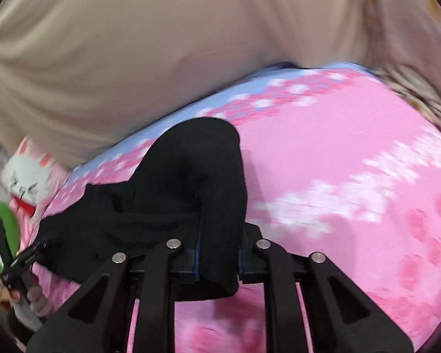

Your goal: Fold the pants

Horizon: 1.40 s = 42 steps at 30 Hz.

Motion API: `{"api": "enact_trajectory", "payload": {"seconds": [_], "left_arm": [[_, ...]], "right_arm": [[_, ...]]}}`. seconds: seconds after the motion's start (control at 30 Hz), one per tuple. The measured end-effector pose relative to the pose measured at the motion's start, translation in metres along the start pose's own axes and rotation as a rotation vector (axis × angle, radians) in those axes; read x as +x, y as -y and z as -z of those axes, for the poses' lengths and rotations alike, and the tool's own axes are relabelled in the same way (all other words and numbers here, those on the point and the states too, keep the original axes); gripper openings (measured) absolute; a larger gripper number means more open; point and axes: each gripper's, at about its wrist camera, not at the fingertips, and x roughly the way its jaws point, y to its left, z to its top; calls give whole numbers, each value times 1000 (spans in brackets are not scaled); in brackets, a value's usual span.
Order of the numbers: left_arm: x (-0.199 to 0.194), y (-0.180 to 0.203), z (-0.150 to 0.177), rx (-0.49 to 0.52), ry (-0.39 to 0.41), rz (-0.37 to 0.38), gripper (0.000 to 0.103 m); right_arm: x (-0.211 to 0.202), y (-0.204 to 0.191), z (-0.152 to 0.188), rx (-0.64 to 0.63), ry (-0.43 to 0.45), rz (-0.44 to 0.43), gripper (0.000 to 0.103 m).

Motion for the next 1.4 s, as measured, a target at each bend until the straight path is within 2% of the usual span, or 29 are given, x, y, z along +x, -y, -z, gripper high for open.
{"api": "enact_trajectory", "payload": {"seconds": [0.07,0.1,0.17,0.2,0.27,0.3,0.33,0.37,0.43,0.5,0.53,0.57,0.6,0.7,0.77,0.8,0.83,0.9,0.93,0.97,1.0,1.03,1.07,1.1,1.13,1.2,1.3,1.33,1.4], "left_arm": [[7,11,4,21,-18,13,63],[10,16,6,38,-23,9,64],[12,26,10,85,-17,-38,67],[13,29,11,97,-16,-41,68],[12,28,11,98,-13,-33,69],[13,27,11,92,-15,-29,69],[13,27,11,87,-16,-24,69],[13,25,11,81,-16,-19,69],[12,25,12,78,-13,-16,69],[10,25,12,76,-11,-12,69],[10,24,11,71,-9,-9,69],[10,23,12,65,-6,-4,69],[8,23,11,58,-4,-2,69],[6,16,10,27,1,24,69],[6,14,9,18,0,33,69],[6,14,9,19,0,33,69],[6,15,9,23,-1,32,70],[6,16,10,29,0,31,71],[6,16,10,30,1,32,71],[6,16,10,30,0,32,71],[6,16,10,29,0,33,72],[6,15,10,28,-1,34,72],[6,17,10,31,-2,32,73],[7,18,10,35,-1,28,73],[7,19,11,39,0,23,74],[7,21,11,46,3,9,74],[7,21,10,34,19,-26,74],[6,20,10,24,26,-48,74],[6,19,10,13,26,-59,74]], "right_arm": [[-8,24,9,16,7,38,18],[-7,26,12,-5,-2,55,24],[-14,15,16,-97,15,206,29],[-21,7,16,-144,47,243,33],[-38,-20,13,-236,118,202,44],[-39,-34,10,-270,127,163,53],[-35,-52,9,-313,101,106,61],[-26,-68,9,-351,65,53,62],[-1,-98,16,-420,-11,-35,63],[35,-123,27,-487,-79,-54,62],[52,-130,30,-504,-115,-54,35],[64,-128,32,-502,-148,-48,15],[71,-129,33,-478,-169,-45,6],[51,-150,23,-430,-96,-133,3],[47,-167,28,-464,-103,-174,3],[55,-173,34,-489,-142,-181,7],[71,-177,46,-532,-207,-167,10],[90,-178,66,-596,-256,-69,10],[84,-177,67,-598,-224,-79,11],[78,-176,64,-569,-228,-108,15],[73,-175,61,-538,-230,-140,23],[67,-173,56,-492,-221,-196,26],[70,-171,55,-478,-232,-209,29],[76,-171,56,-482,-257,-192,31],[84,-169,60,-506,-280,-134,30],[80,-171,62,-501,-255,-137,31],[55,-170,52,-414,-133,-160,33],[45,-167,48,-383,-86,-150,38],[35,-162,44,-357,-32,-126,41]]}}
